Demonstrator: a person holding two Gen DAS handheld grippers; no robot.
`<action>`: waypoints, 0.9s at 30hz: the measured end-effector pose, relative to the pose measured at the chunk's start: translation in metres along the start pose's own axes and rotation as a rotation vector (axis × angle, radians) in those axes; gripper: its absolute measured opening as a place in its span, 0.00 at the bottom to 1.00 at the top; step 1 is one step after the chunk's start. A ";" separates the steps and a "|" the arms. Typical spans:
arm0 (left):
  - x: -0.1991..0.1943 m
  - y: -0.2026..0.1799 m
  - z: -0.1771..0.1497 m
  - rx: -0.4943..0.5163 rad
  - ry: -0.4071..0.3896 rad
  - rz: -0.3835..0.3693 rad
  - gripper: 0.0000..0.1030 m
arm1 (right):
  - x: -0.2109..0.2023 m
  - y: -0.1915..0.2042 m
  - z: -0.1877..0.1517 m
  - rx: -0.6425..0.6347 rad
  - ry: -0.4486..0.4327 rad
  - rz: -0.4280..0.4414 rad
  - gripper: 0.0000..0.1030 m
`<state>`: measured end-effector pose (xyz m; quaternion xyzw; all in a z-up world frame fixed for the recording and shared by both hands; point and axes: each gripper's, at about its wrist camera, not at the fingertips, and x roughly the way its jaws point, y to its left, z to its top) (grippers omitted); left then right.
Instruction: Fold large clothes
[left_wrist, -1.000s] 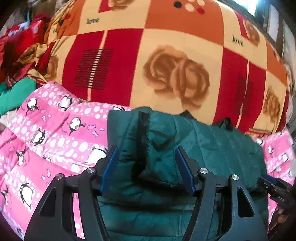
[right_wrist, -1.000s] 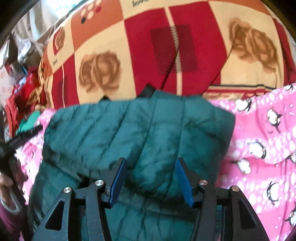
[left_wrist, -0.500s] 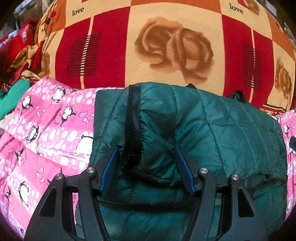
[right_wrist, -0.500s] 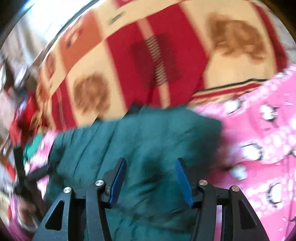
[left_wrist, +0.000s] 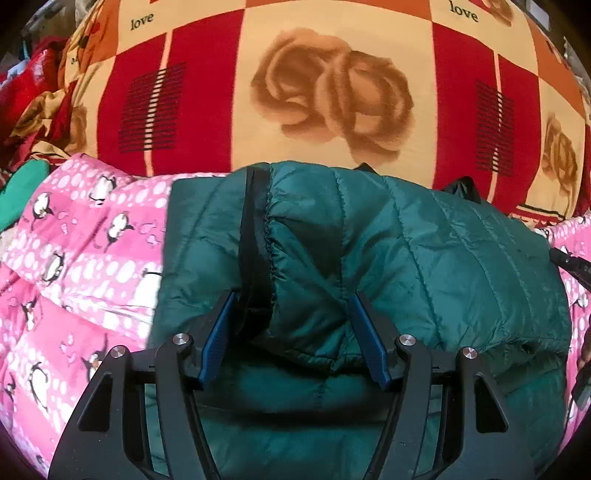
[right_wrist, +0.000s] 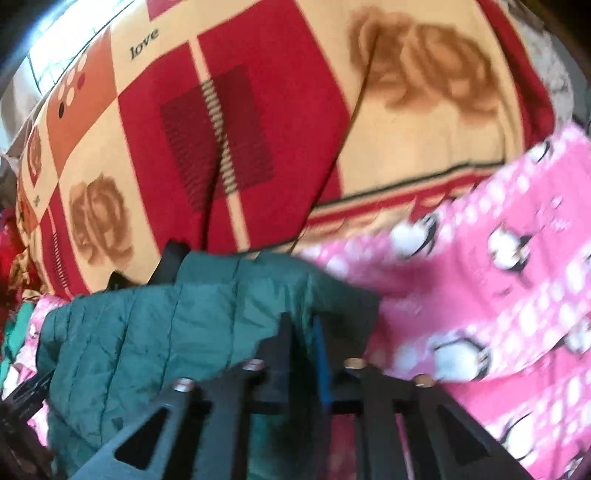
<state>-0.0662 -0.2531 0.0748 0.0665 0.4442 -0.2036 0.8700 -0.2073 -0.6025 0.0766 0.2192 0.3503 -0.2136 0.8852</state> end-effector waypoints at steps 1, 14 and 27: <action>0.002 -0.002 -0.001 0.005 -0.001 0.001 0.62 | 0.002 -0.006 0.002 0.012 0.004 -0.012 0.06; 0.003 -0.006 -0.005 0.005 -0.003 0.012 0.62 | -0.019 -0.021 -0.028 0.133 0.153 0.173 0.67; 0.000 -0.012 -0.007 0.046 0.012 -0.013 0.74 | -0.015 -0.027 -0.026 0.123 0.127 0.109 0.28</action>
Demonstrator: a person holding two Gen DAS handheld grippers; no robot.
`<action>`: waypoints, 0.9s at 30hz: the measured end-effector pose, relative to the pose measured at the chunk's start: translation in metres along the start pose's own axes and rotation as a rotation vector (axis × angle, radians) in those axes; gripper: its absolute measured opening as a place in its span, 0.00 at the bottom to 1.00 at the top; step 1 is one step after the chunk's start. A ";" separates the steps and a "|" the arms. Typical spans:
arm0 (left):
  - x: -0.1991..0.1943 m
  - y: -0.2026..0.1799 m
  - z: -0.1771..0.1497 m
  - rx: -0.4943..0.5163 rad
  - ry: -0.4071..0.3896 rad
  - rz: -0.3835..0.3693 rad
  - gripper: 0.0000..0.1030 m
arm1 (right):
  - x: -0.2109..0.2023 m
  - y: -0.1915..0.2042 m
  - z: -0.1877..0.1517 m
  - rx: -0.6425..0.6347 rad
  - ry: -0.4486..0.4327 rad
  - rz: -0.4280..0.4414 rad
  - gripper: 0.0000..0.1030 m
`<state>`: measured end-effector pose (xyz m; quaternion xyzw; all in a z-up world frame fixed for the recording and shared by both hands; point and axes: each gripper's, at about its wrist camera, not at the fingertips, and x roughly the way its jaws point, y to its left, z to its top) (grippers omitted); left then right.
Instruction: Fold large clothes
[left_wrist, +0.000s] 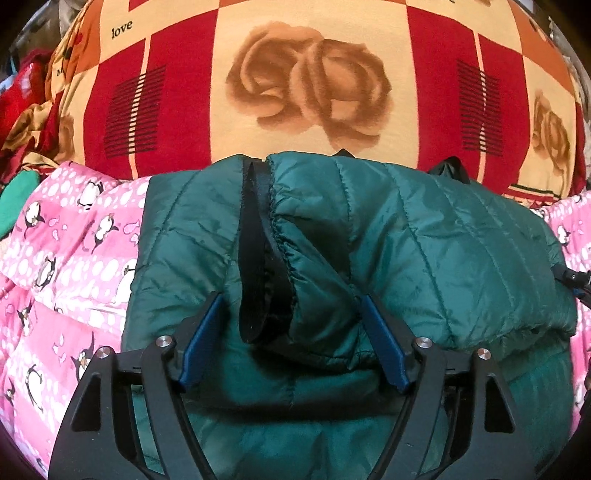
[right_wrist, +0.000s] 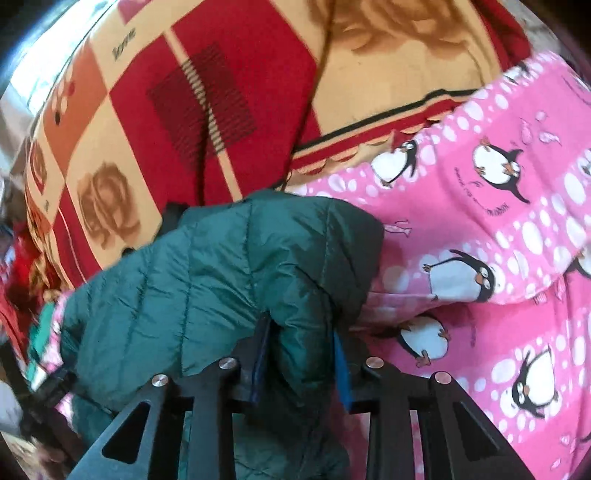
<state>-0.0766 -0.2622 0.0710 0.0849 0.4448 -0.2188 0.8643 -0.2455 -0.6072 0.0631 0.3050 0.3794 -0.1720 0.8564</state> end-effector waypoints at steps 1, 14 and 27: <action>-0.004 0.003 0.001 -0.008 -0.001 -0.002 0.74 | -0.010 -0.001 0.001 0.002 -0.011 -0.011 0.31; -0.001 0.012 0.011 -0.039 0.002 0.026 0.74 | -0.010 0.087 -0.038 -0.272 0.014 0.014 0.35; -0.010 0.012 0.003 -0.041 -0.018 0.037 0.76 | -0.009 0.085 -0.053 -0.258 0.010 0.016 0.44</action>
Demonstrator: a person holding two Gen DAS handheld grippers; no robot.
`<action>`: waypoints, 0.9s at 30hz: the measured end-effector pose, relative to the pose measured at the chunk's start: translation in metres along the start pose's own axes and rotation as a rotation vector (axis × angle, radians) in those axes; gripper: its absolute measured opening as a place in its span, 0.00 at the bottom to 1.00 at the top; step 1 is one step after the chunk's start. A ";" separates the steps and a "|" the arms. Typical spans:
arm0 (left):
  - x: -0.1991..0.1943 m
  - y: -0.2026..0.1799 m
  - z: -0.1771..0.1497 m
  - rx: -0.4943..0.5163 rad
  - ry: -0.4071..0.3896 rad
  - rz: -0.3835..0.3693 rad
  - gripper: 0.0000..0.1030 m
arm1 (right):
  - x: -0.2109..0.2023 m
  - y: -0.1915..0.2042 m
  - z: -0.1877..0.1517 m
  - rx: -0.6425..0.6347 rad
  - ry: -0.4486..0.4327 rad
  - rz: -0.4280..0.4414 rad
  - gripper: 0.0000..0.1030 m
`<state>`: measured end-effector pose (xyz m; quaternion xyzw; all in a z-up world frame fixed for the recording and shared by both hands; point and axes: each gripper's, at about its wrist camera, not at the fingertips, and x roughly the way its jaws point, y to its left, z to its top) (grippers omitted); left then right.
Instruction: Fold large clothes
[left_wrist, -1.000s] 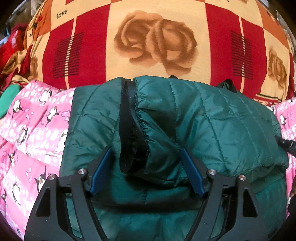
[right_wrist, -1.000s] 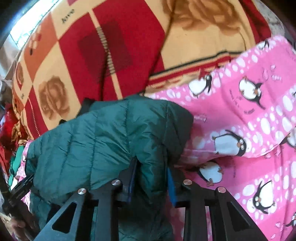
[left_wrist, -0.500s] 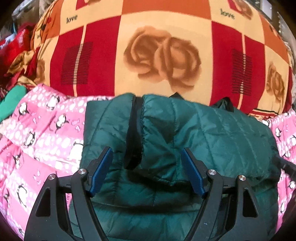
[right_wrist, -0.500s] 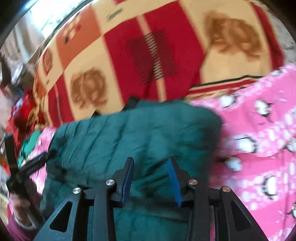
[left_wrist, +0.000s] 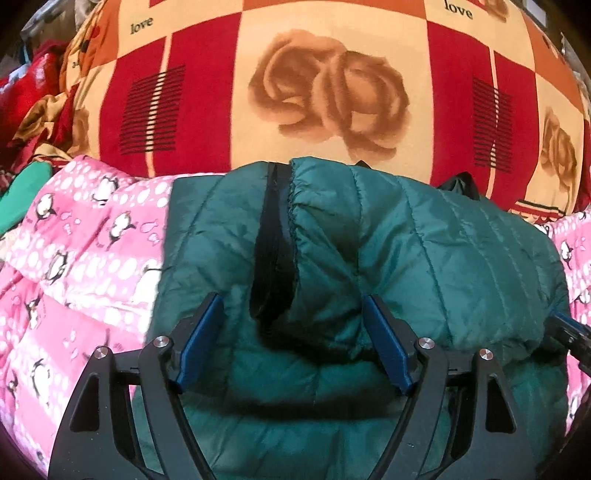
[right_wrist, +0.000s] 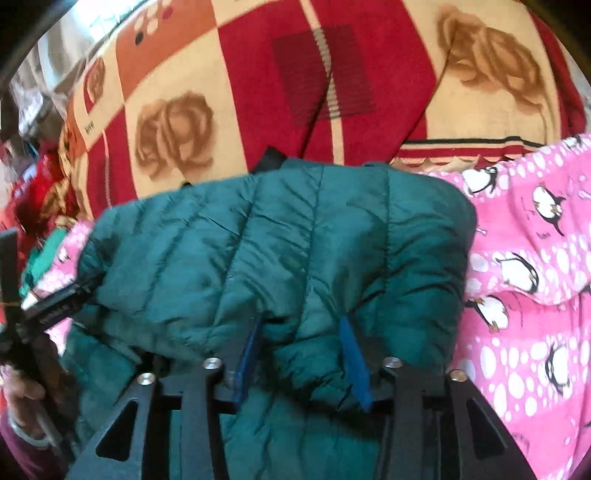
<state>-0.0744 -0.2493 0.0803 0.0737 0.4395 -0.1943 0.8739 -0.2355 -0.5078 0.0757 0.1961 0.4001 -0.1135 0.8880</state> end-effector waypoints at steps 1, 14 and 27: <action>-0.006 0.001 -0.001 -0.001 -0.005 0.001 0.76 | -0.006 0.001 -0.001 0.003 -0.004 0.002 0.46; -0.068 0.012 -0.044 0.045 -0.030 0.019 0.76 | -0.059 -0.001 -0.055 0.041 0.030 -0.051 0.62; -0.091 0.024 -0.093 0.065 -0.019 0.040 0.76 | -0.080 0.001 -0.099 0.053 0.064 -0.077 0.62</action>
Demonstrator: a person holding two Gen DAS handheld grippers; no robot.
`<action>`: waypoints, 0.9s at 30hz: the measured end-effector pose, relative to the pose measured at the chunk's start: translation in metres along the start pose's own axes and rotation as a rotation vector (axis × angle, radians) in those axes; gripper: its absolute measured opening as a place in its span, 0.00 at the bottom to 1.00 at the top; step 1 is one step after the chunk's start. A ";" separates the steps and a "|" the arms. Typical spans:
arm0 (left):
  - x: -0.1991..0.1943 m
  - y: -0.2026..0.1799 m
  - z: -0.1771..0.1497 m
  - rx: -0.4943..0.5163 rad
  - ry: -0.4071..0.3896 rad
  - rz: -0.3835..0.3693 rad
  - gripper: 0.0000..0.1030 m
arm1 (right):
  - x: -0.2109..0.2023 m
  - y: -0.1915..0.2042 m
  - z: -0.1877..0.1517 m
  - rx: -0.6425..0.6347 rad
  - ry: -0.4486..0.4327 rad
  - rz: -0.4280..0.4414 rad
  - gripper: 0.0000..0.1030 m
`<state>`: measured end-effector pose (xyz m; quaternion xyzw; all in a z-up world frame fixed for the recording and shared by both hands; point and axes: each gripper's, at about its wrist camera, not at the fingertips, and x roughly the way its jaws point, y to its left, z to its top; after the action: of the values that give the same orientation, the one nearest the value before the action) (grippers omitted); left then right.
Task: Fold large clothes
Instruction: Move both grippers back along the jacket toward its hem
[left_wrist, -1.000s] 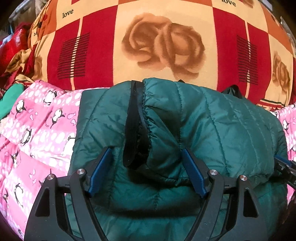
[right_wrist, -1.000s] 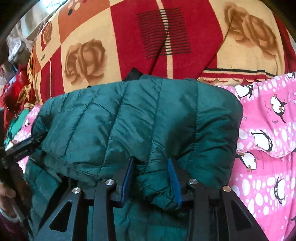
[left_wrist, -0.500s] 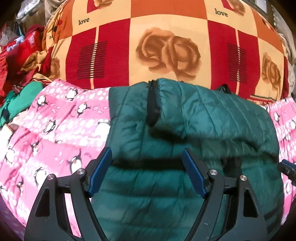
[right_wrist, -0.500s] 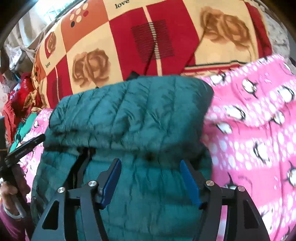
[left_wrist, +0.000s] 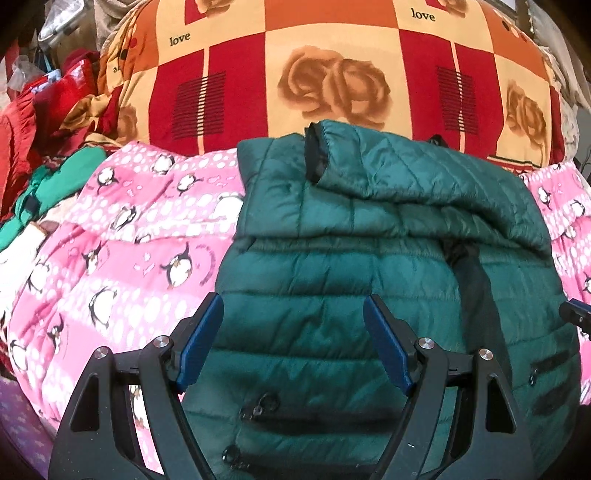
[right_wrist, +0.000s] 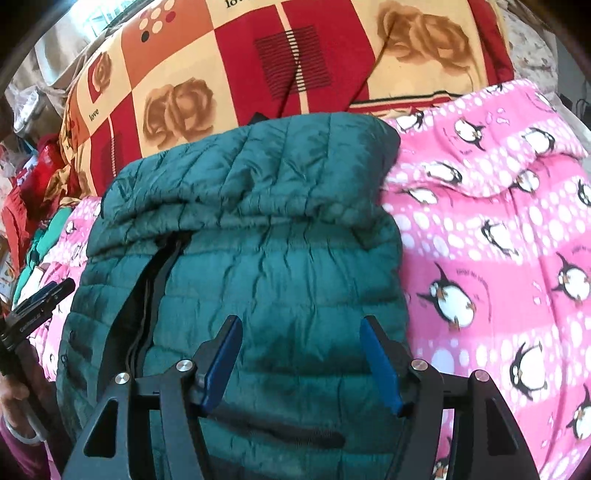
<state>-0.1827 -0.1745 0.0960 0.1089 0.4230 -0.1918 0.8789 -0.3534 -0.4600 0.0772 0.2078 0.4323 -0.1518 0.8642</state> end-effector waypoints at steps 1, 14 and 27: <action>0.000 0.001 -0.002 -0.003 0.003 0.001 0.76 | 0.000 -0.001 -0.002 0.001 0.002 0.000 0.62; -0.007 0.009 -0.025 -0.024 0.032 -0.015 0.76 | -0.006 -0.001 -0.023 0.001 0.015 -0.015 0.64; -0.024 0.025 -0.056 -0.021 0.053 -0.007 0.76 | -0.024 0.008 -0.055 -0.010 0.031 -0.010 0.65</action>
<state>-0.2246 -0.1261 0.0805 0.1029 0.4484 -0.1876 0.8679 -0.4016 -0.4238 0.0690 0.2035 0.4474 -0.1509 0.8577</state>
